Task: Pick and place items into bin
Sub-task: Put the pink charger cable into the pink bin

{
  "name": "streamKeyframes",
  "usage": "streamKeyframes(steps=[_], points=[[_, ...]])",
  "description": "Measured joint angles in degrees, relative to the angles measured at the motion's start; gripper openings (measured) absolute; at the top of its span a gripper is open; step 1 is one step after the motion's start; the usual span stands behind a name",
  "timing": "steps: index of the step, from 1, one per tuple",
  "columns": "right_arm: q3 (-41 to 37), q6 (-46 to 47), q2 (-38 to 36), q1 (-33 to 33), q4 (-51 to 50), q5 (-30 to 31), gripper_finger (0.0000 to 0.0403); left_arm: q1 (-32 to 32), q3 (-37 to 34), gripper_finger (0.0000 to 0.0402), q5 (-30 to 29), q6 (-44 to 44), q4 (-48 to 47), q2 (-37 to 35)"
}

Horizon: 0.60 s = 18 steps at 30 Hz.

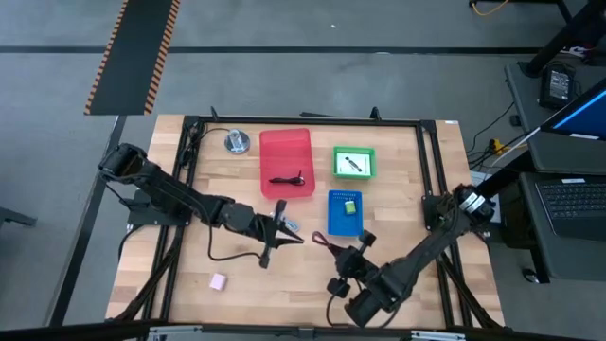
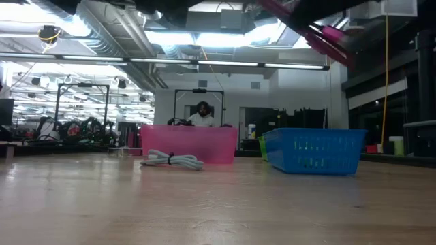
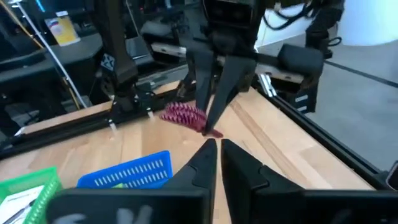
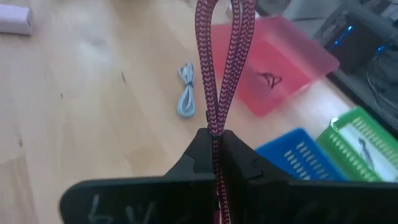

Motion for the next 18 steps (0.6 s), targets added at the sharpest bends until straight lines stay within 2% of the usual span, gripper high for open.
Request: streamKeyframes(steps=[8, 13, 18], points=[[0.04, -10.21, -3.87, -2.10, 4.91, 0.08, 0.0000, 1.94, 0.00, 0.0089, 0.00, -3.37, 0.47, 0.00], [0.04, -17.48, -4.15, -4.15, 8.49, -0.59, 0.0000, 2.50, 0.01, 0.0141, -0.01, -4.06, 4.09, 0.02], [0.04, -25.59, -4.15, -7.05, 12.26, -1.90, 0.0000, 2.58, 0.02, 0.0171, -0.07, -3.09, 6.70, 0.02]])
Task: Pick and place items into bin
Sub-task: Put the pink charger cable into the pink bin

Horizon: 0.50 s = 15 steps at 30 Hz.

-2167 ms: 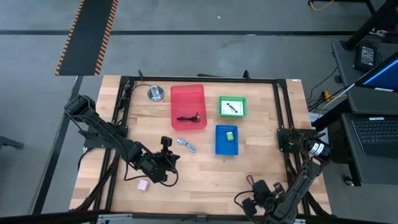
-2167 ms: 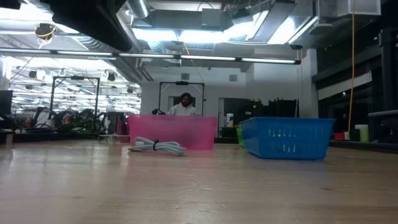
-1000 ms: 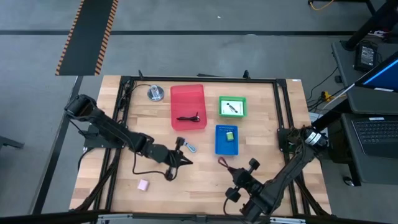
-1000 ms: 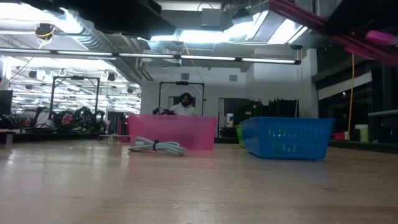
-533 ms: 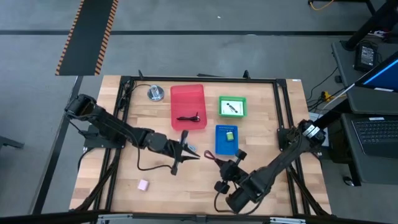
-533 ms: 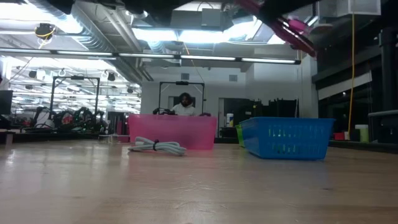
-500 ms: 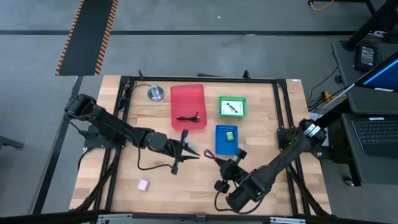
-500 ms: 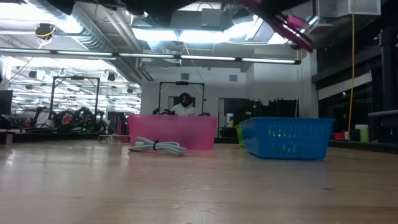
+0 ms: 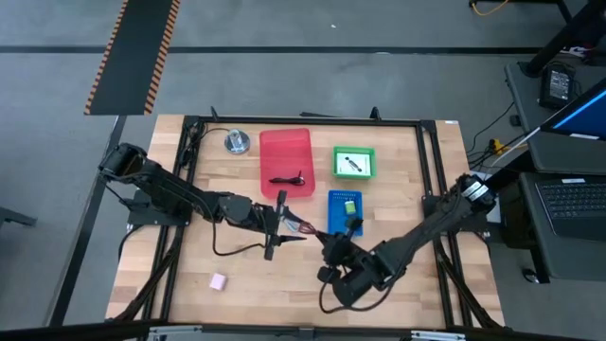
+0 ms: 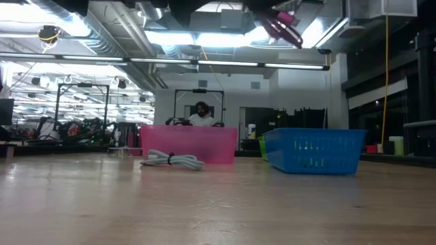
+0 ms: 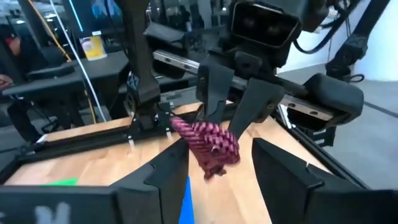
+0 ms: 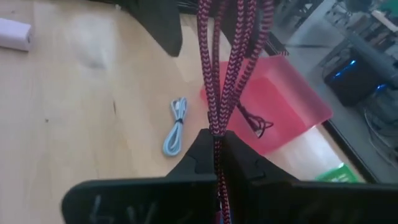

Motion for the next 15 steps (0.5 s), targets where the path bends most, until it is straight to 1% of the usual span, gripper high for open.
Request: streamKeyframes(steps=[4, 8, 11, 15], points=[[-0.02, -5.36, -0.49, -2.19, 2.66, -2.74, 0.0000, 0.00, 0.04, 0.0174, -0.03, 2.21, 0.10, 0.02], [-0.02, -8.58, -0.86, -3.59, 3.40, -3.26, 0.0000, 0.23, 0.59, 0.0154, -0.26, 2.76, 0.10, 0.00], [-0.02, -10.22, -1.58, -4.17, 3.82, -4.48, 0.0000, 0.56, 0.61, 0.0122, -0.43, 3.32, 0.15, 0.00], [-0.06, -11.87, -2.55, -4.34, 3.74, -4.63, 0.0000, 1.30, 0.67, 0.0055, -0.55, 3.74, 0.04, -0.02]])
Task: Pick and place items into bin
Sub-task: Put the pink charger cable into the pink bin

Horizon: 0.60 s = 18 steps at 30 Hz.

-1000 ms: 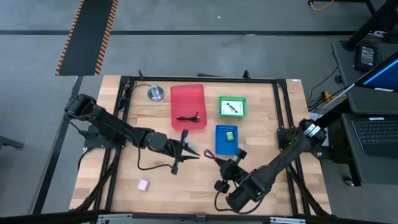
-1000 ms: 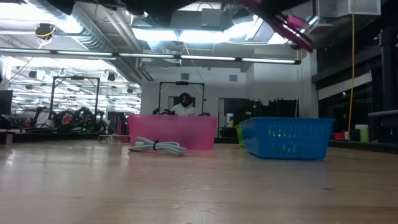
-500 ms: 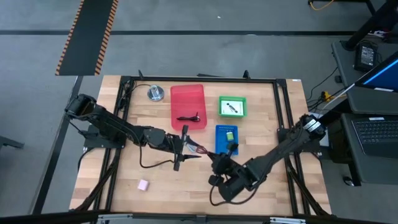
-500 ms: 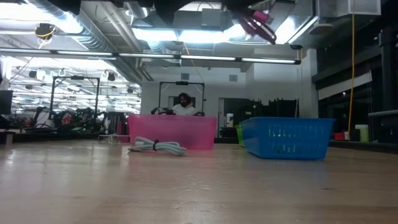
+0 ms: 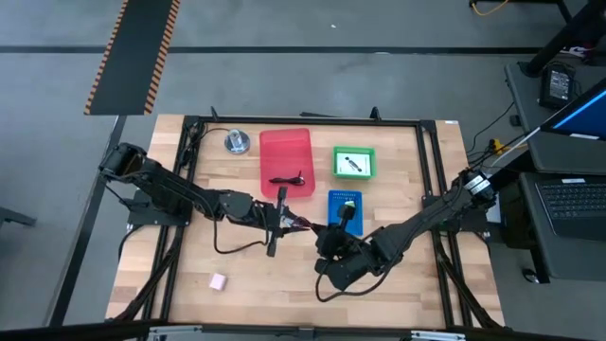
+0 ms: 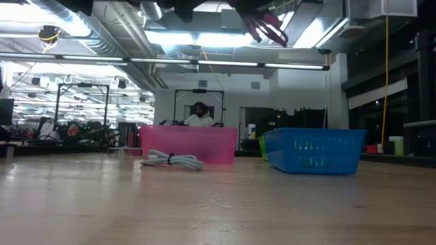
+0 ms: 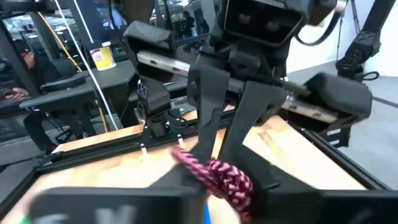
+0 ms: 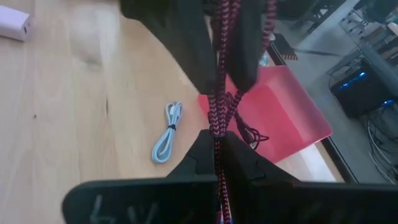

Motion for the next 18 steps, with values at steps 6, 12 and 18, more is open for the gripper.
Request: streamKeyframes(steps=[6, 12, 18], points=[[-0.05, -0.30, -0.66, -0.22, -0.76, 0.12, 0.0002, 1.52, 0.05, 0.0012, 0.37, 0.50, -0.37, -0.07], [-0.05, -0.42, -1.18, -0.28, -1.17, 0.68, 0.0011, 3.03, 0.05, 0.0010, 0.56, 0.63, -2.71, -1.78], [0.09, -1.30, -4.45, 0.48, -1.85, 0.91, 0.0011, 5.34, -0.07, 0.0008, -1.65, 2.21, -11.43, -7.08]])
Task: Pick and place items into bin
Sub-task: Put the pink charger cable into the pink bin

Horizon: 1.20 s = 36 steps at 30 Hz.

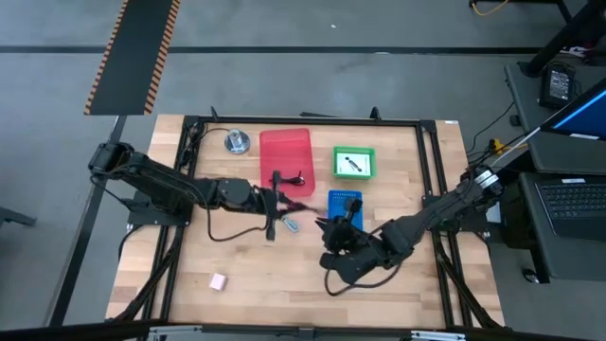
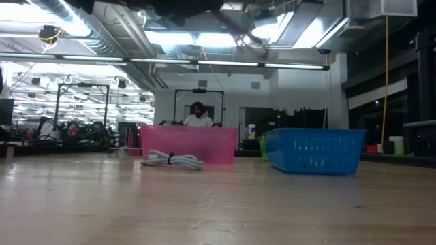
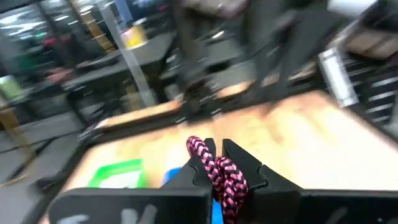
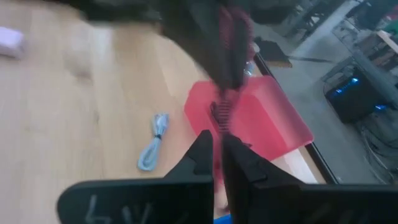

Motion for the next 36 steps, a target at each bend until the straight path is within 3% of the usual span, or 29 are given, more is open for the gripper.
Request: streamKeyframes(steps=[3, 6, 18, 26, 36], points=[[0.01, -0.11, -1.87, 1.13, -1.21, -0.16, 0.0008, 1.56, -0.01, 0.0008, -4.35, 0.98, -5.01, -3.30], [0.01, 2.46, -3.28, 2.49, -3.79, 0.42, 0.0005, 3.82, -0.01, 0.0008, -4.93, 1.82, -10.79, -5.46], [-0.01, 24.79, -0.93, 7.59, -19.42, 7.81, 0.0002, 15.10, -0.01, 0.0008, -8.75, 3.48, -20.60, -6.13], [-0.01, 25.70, 0.94, 7.96, -19.88, 8.67, 0.0002, 21.79, 0.03, 0.0017, -5.43, 3.33, -22.41, -2.40], [-0.04, 25.74, 1.19, 7.95, -20.12, 8.74, 0.0003, 25.40, 0.01, 0.0044, -5.50, 2.90, -22.00, 5.82]])
